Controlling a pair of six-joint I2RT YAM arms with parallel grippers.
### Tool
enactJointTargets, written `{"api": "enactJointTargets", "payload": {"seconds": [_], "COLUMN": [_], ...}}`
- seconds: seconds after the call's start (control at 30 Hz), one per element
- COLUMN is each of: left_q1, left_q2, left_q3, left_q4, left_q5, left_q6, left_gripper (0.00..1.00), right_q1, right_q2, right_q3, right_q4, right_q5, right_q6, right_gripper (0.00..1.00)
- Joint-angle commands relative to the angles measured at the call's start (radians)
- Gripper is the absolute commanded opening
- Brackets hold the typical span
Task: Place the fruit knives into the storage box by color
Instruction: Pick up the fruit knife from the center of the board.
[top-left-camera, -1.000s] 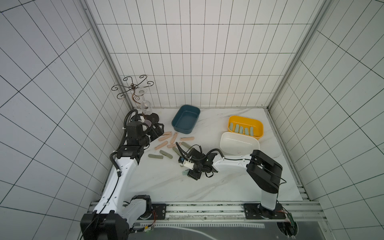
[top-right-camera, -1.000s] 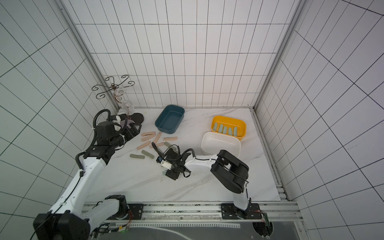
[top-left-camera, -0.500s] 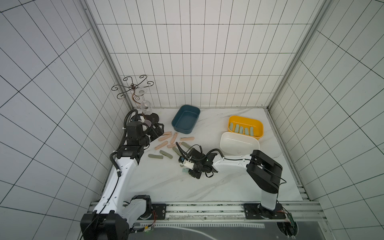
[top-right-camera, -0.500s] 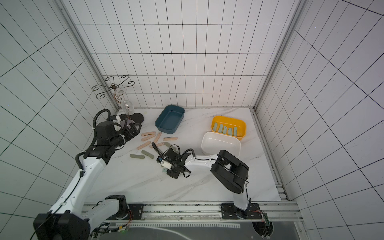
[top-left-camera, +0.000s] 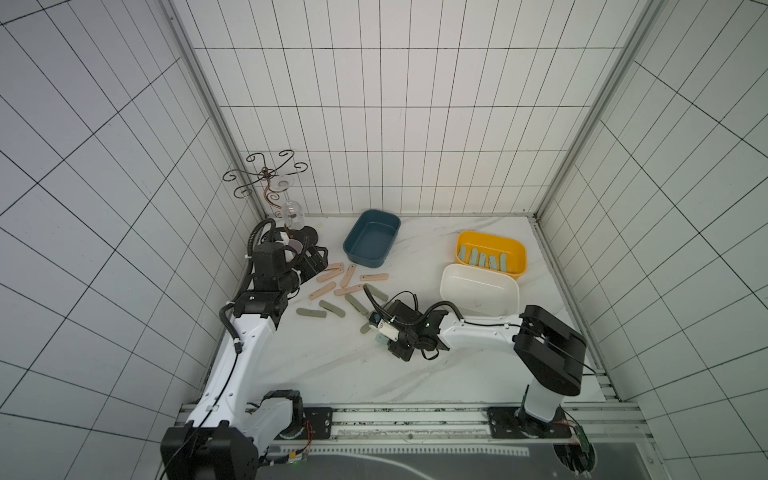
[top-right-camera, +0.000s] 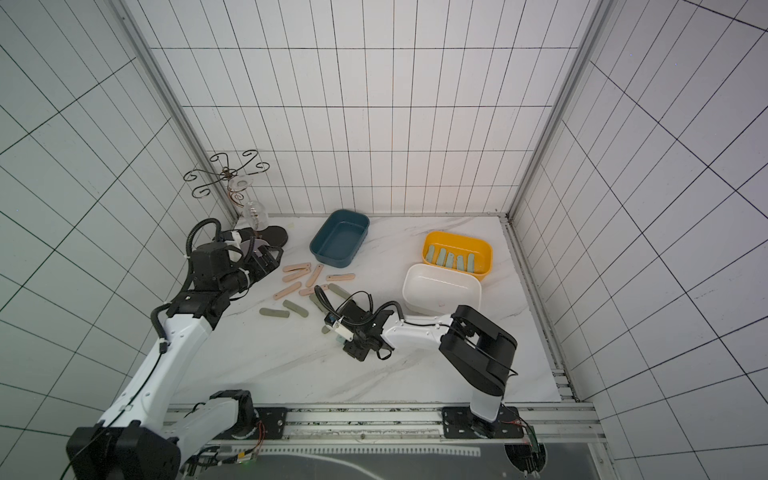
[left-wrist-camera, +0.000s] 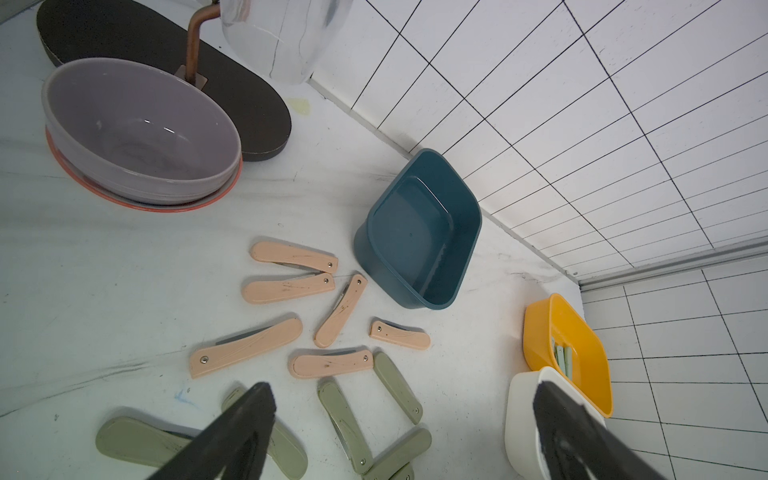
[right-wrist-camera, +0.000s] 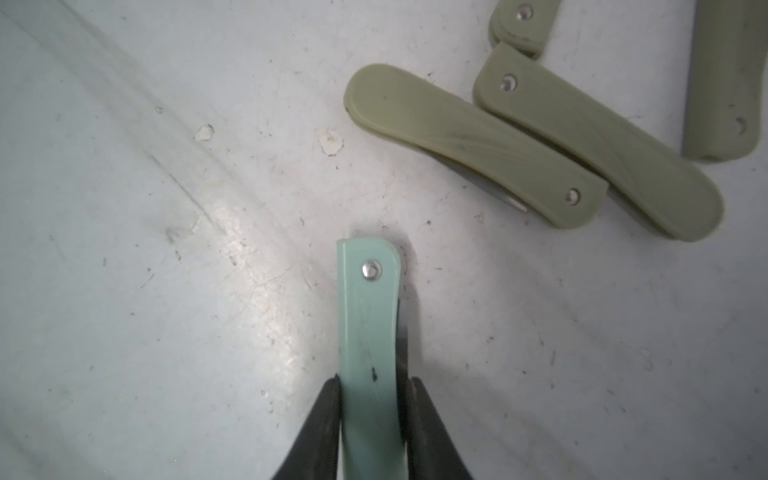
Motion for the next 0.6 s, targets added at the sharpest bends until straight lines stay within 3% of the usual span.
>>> {"api": "enactJointTargets", "payload": {"seconds": [0.0,0.37,0.57], "left_q1": [0.002,-0.007,-0.067], "left_q2": [0.002,0.009,0.038], "left_q3": [0.015,0.029,0.064], "left_q4": [0.024,0.033,0.036], "left_q5": [0.007,0.034,0.024], "left_q6": [-0.015,-0.025,-0.028], "left_gripper": [0.97,0.97,0.97], "right_q1": [-0.024,-0.14,-0.26], "right_q2": [-0.066,-0.217,-0.326], "right_q3": [-0.058,-0.065,-0.042], "right_q4": [-0.016,-0.023,-0.019], "right_q5": [0.025,0.077,0.126], "right_q6": [0.037,0.06,0.067], "right_gripper": [0.27,0.26,0.27]}}
